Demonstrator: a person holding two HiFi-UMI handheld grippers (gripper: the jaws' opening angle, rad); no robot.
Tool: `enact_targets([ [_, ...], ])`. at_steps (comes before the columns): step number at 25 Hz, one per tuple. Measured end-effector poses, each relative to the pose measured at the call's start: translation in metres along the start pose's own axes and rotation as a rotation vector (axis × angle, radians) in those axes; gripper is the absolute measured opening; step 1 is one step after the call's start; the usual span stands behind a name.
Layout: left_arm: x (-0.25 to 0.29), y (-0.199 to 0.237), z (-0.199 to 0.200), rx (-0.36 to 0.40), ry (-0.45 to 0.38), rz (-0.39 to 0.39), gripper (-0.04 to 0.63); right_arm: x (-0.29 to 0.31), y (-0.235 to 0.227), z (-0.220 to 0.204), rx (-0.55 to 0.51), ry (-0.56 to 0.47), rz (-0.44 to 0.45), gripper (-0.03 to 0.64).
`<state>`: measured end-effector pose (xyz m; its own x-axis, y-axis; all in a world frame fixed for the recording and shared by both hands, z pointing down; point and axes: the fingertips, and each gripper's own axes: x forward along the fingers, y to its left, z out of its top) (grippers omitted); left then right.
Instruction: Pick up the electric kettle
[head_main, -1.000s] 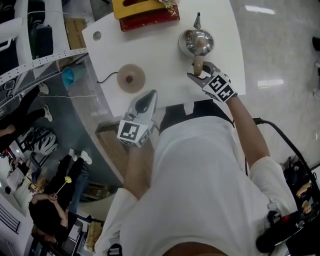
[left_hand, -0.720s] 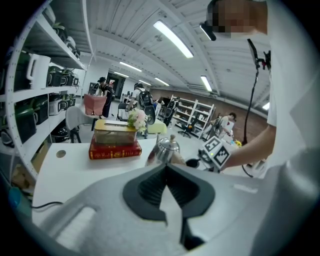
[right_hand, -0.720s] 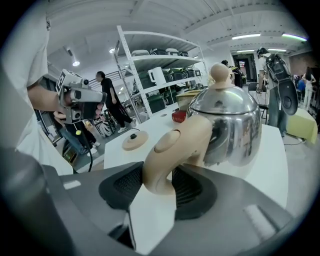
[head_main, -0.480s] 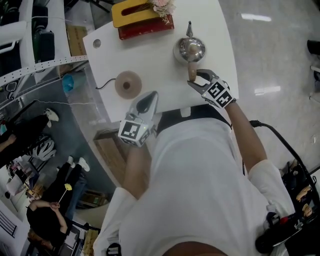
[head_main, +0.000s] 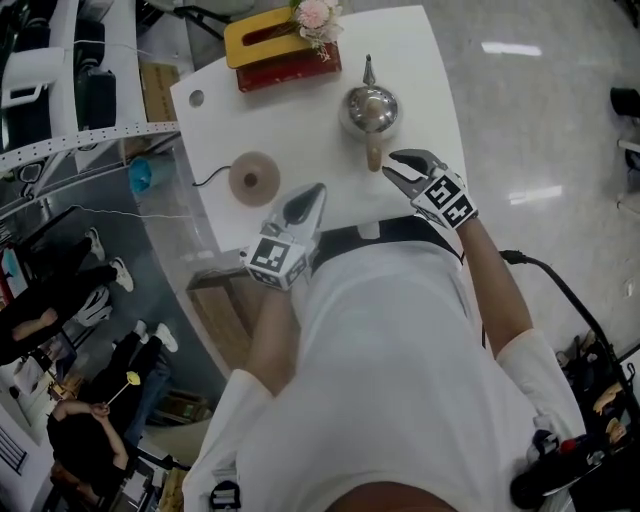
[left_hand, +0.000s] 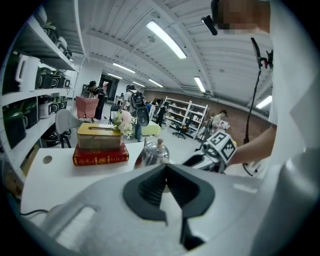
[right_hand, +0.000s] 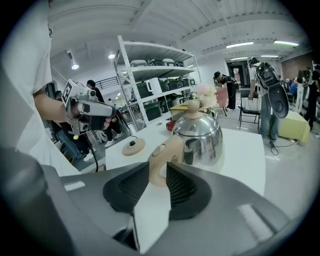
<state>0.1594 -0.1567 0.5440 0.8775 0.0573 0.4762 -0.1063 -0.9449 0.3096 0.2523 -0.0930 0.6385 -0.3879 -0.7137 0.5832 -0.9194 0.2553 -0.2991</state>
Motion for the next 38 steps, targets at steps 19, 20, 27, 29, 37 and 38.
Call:
enact_targets([
  [19,0.02,-0.026,0.007,-0.02,-0.031,0.028,0.002,-0.037,0.0,0.021,-0.028,-0.106,0.004,0.003],
  [20,0.018,-0.028,0.006,-0.02,-0.032,0.028,0.002,-0.037,0.003,0.021,-0.027,-0.109,0.001,0.003],
  [27,-0.001,-0.03,0.002,-0.002,-0.051,0.017,0.002,-0.044,0.026,0.031,-0.02,-0.145,-0.048,0.003],
  [29,-0.009,-0.032,0.002,0.012,-0.063,0.011,0.002,-0.047,0.033,0.031,-0.02,-0.153,-0.079,0.003],
  [37,-0.051,-0.043,-0.005,0.063,-0.089,-0.015,0.002,-0.062,0.074,0.031,-0.003,-0.189,-0.185,0.003],
  [38,-0.058,-0.046,-0.005,0.068,-0.095,-0.018,0.002,-0.065,0.081,0.031,-0.006,-0.192,-0.193,0.003],
])
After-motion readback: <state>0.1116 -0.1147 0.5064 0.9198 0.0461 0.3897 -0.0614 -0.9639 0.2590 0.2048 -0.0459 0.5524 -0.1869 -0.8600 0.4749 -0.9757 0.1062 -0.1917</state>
